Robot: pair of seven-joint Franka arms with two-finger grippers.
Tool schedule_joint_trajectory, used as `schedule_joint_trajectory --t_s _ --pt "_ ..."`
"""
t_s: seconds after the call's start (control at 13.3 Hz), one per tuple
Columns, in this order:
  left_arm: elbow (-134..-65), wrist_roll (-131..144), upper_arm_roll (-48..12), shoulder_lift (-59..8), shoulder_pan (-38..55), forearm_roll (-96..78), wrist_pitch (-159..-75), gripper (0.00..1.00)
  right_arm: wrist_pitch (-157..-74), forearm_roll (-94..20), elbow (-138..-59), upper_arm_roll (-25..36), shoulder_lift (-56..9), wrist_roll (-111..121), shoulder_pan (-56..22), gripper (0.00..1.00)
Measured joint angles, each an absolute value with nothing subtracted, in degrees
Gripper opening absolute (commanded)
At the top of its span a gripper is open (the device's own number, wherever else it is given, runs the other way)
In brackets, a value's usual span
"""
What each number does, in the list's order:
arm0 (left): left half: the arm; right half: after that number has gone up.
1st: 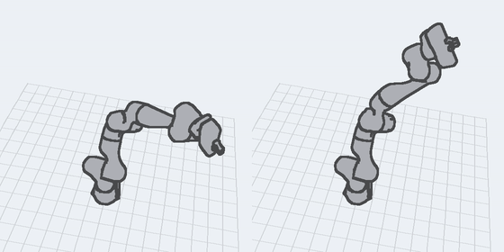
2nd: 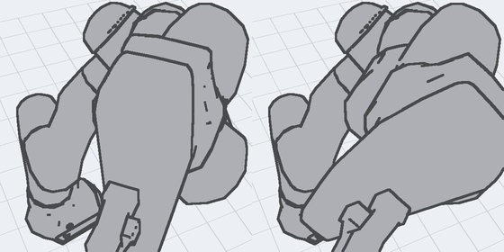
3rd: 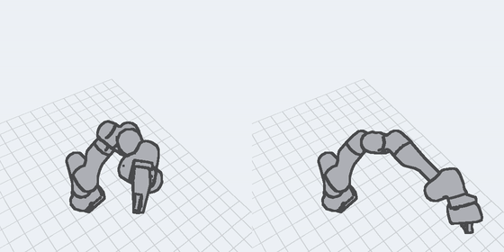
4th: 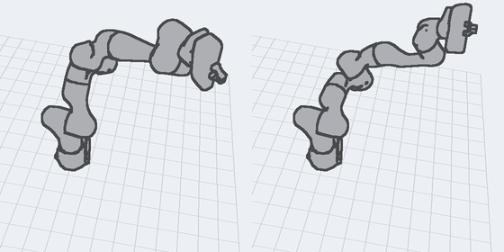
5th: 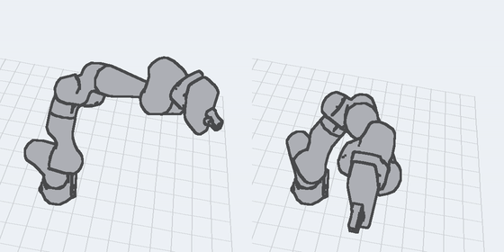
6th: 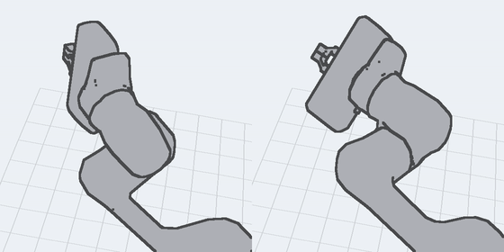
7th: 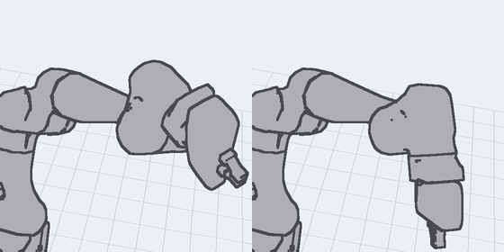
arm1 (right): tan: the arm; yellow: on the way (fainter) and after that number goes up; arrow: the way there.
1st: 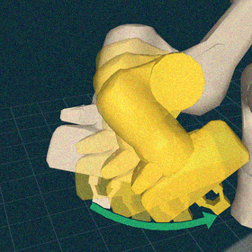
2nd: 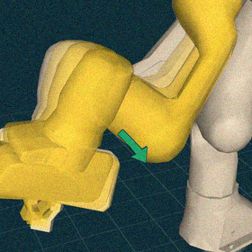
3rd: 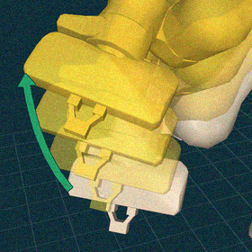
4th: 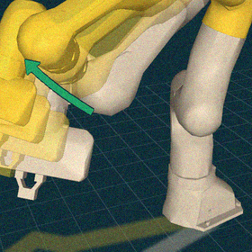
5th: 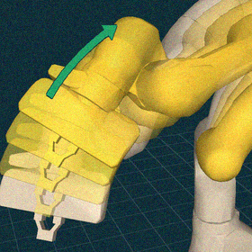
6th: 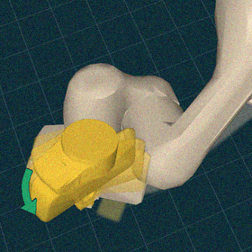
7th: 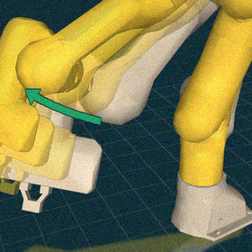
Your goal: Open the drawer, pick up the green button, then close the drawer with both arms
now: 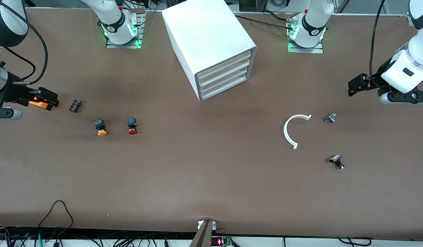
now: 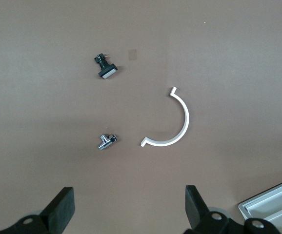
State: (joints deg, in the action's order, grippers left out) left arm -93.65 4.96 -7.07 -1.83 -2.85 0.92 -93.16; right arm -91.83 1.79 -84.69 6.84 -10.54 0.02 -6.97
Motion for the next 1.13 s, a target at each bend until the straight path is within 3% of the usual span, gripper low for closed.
schedule_joint_trajectory --t_s 1.13 --pt "-92.64 4.86 -7.08 -2.61 -3.3 0.92 -93.1 1.0 -91.81 1.74 -84.69 6.95 -10.78 -0.03 -6.89 1.0"
